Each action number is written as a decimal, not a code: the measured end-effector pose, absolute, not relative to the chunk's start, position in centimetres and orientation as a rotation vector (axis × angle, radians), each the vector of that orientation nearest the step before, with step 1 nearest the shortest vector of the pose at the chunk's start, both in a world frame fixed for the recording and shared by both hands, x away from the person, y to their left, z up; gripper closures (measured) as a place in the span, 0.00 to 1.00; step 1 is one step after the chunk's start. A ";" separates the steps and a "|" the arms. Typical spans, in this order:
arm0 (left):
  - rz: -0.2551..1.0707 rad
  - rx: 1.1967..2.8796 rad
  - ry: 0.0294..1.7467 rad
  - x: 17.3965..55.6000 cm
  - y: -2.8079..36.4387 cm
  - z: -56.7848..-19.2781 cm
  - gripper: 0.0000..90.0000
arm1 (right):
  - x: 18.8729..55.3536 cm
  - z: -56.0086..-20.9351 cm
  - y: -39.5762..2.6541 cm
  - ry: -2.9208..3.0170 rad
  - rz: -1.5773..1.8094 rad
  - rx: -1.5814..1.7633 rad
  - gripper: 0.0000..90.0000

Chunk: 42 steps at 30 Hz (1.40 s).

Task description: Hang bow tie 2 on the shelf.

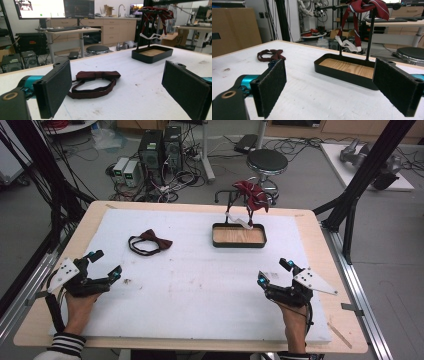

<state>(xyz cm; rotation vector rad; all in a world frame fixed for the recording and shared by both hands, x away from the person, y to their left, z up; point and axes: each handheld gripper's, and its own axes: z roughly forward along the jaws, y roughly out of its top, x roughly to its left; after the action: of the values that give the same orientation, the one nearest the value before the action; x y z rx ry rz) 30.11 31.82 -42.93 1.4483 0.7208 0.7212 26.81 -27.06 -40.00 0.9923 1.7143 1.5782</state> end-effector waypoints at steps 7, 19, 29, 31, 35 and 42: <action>0.697 1.498 0.717 32.3 32.1 -41.0 0.11 | 26.8 -40.2 -27.2 1.715 1.577 0.989 0.12; 0.649 1.606 0.718 35.8 32.1 -38.6 0.11 | 27.0 -41.0 -27.4 1.720 1.576 1.017 0.12; 0.611 1.729 0.706 39.3 31.9 -36.1 0.11 | 27.0 -41.3 -27.6 1.719 1.576 1.032 0.12; 0.593 1.752 0.705 40.0 31.9 -35.9 0.11 | 26.9 -41.3 -27.7 1.719 1.576 1.035 0.12; 0.566 1.807 0.696 41.3 31.4 -35.6 0.11 | 26.9 -41.4 -27.8 1.719 1.573 1.037 0.12; 0.534 1.938 0.649 43.6 29.7 -35.4 0.12 | 26.9 -41.6 -27.9 1.721 1.567 1.044 0.12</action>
<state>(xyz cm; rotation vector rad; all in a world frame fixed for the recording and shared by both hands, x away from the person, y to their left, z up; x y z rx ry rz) 43.56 29.72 -35.39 1.9379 0.6488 0.5337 26.88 -27.92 -41.56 1.0445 1.7209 1.5672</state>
